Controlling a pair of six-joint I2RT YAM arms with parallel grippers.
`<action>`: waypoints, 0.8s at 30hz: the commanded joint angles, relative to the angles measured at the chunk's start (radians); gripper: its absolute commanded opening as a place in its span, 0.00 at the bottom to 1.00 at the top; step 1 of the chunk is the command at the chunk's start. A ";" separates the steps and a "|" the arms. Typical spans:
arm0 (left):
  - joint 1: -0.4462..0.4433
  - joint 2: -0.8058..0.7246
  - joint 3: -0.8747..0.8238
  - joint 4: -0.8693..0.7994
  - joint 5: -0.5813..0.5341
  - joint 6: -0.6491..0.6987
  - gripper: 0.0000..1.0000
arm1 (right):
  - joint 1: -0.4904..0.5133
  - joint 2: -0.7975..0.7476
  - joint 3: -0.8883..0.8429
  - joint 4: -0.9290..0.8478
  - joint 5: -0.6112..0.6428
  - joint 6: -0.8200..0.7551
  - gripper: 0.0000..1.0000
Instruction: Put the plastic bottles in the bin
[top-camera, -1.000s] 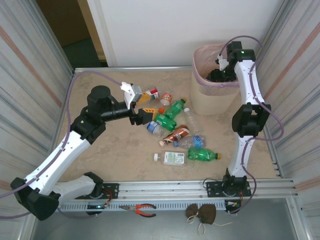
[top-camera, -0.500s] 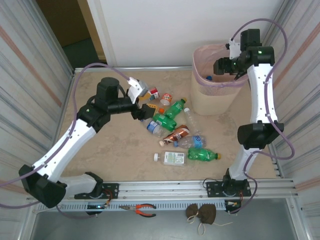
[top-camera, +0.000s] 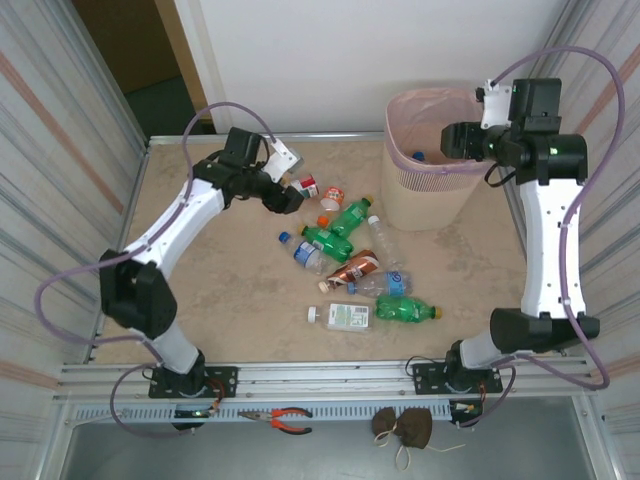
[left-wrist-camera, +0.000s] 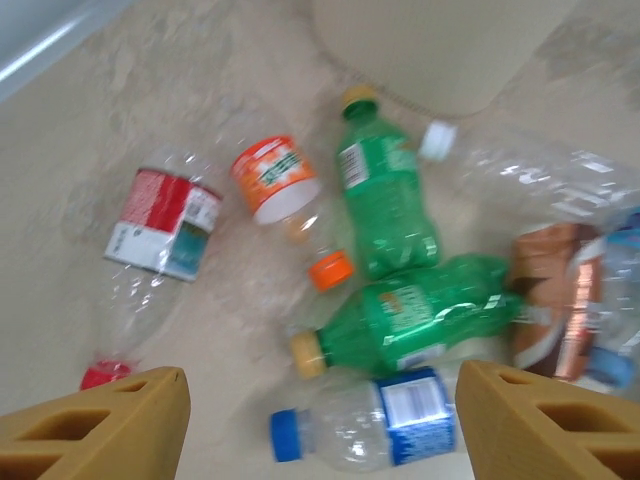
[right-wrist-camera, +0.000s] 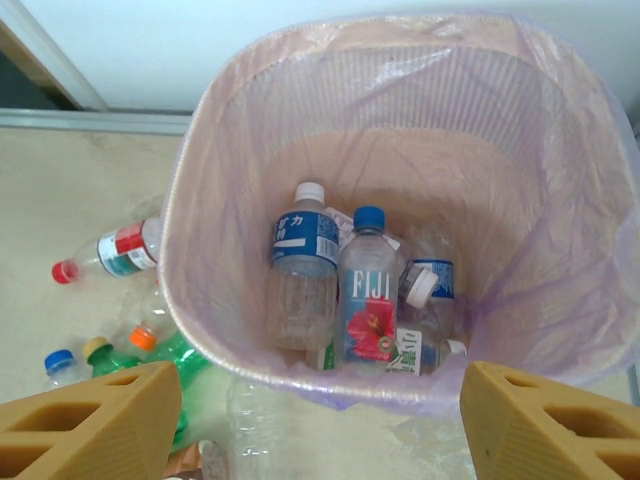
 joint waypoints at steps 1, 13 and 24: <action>0.028 0.081 0.081 -0.078 -0.074 0.083 0.71 | -0.011 -0.063 -0.055 0.060 -0.015 0.031 0.73; 0.131 0.360 0.223 -0.147 -0.084 0.307 0.70 | -0.017 -0.164 -0.199 0.092 -0.037 0.048 0.73; 0.170 0.540 0.340 -0.170 -0.034 0.387 0.69 | -0.017 -0.168 -0.210 0.085 -0.044 0.050 0.73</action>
